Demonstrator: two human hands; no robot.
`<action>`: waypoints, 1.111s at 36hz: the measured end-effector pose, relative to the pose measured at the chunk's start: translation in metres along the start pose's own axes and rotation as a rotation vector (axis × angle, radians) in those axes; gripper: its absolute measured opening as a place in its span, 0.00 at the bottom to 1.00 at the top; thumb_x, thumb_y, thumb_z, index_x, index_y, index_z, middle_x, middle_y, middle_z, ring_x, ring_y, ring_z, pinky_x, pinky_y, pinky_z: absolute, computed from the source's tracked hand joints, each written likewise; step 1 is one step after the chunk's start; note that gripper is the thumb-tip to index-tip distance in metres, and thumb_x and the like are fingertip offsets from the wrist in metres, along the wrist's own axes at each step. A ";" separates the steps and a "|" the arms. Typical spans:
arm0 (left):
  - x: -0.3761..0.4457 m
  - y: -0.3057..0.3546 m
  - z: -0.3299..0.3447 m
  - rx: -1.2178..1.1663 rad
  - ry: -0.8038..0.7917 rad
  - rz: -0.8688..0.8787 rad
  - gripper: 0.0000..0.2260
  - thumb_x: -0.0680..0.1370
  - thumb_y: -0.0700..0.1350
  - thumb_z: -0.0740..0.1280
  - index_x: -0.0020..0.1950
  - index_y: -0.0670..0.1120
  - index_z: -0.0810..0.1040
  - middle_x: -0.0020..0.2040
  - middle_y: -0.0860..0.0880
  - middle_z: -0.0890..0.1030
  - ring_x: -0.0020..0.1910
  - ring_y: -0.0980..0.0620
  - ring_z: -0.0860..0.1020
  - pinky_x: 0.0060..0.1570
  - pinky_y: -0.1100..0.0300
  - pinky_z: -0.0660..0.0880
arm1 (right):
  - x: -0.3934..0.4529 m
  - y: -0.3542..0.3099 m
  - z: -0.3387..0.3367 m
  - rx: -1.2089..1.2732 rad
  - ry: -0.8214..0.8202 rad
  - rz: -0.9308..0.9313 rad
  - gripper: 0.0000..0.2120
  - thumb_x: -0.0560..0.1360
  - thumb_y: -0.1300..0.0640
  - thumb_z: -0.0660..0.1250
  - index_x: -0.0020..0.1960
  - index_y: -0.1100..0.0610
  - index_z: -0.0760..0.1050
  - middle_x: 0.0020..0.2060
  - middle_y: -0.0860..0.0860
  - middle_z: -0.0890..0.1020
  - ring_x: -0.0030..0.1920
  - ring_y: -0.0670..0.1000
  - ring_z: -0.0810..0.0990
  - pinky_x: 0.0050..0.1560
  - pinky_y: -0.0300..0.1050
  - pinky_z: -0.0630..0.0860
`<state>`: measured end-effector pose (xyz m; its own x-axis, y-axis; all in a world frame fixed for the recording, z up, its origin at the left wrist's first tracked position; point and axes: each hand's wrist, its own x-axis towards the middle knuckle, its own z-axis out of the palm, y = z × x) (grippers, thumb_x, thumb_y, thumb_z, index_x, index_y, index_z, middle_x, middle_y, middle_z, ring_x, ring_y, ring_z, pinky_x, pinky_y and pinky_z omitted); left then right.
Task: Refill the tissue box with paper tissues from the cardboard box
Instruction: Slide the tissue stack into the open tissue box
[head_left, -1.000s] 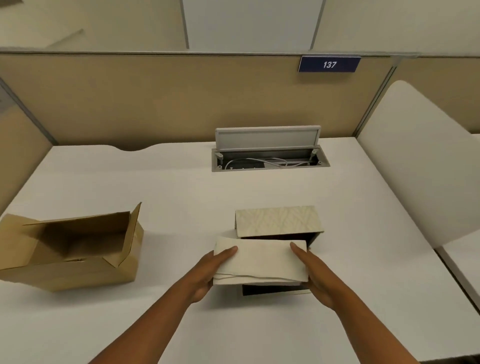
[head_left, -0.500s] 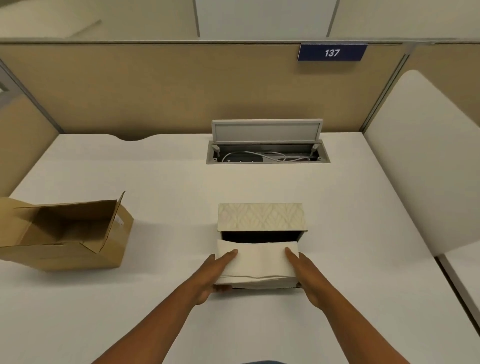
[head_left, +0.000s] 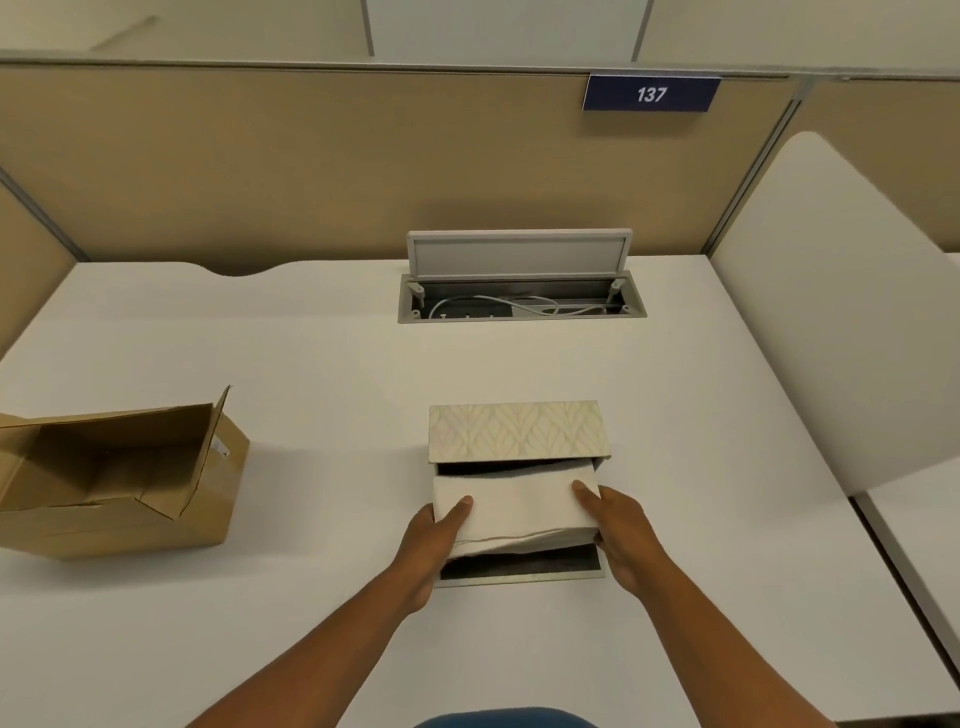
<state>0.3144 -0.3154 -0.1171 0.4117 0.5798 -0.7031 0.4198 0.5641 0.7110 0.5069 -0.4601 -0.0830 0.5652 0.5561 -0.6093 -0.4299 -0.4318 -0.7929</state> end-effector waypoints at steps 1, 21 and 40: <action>0.000 0.000 0.001 0.015 -0.005 0.006 0.28 0.78 0.59 0.68 0.73 0.47 0.69 0.66 0.49 0.77 0.64 0.47 0.74 0.68 0.52 0.69 | 0.000 0.000 0.000 0.008 0.006 0.001 0.11 0.79 0.51 0.68 0.54 0.57 0.82 0.48 0.49 0.88 0.45 0.45 0.86 0.42 0.37 0.76; 0.005 0.009 0.013 0.099 0.194 0.034 0.26 0.82 0.56 0.61 0.77 0.46 0.64 0.72 0.47 0.72 0.66 0.45 0.72 0.63 0.52 0.71 | 0.018 0.018 0.012 0.078 0.108 -0.004 0.21 0.83 0.48 0.59 0.72 0.55 0.70 0.67 0.52 0.77 0.67 0.54 0.73 0.72 0.57 0.66; 0.009 0.000 0.027 0.442 0.346 0.115 0.27 0.83 0.60 0.50 0.76 0.45 0.64 0.75 0.42 0.66 0.74 0.42 0.63 0.72 0.45 0.63 | 0.016 0.033 -0.001 -0.261 0.154 0.013 0.26 0.83 0.47 0.57 0.79 0.51 0.58 0.77 0.49 0.65 0.74 0.54 0.64 0.74 0.56 0.64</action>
<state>0.3397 -0.3261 -0.1236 0.2174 0.8237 -0.5237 0.7170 0.2293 0.6583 0.5028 -0.4661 -0.1187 0.6698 0.4438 -0.5953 -0.2533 -0.6171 -0.7450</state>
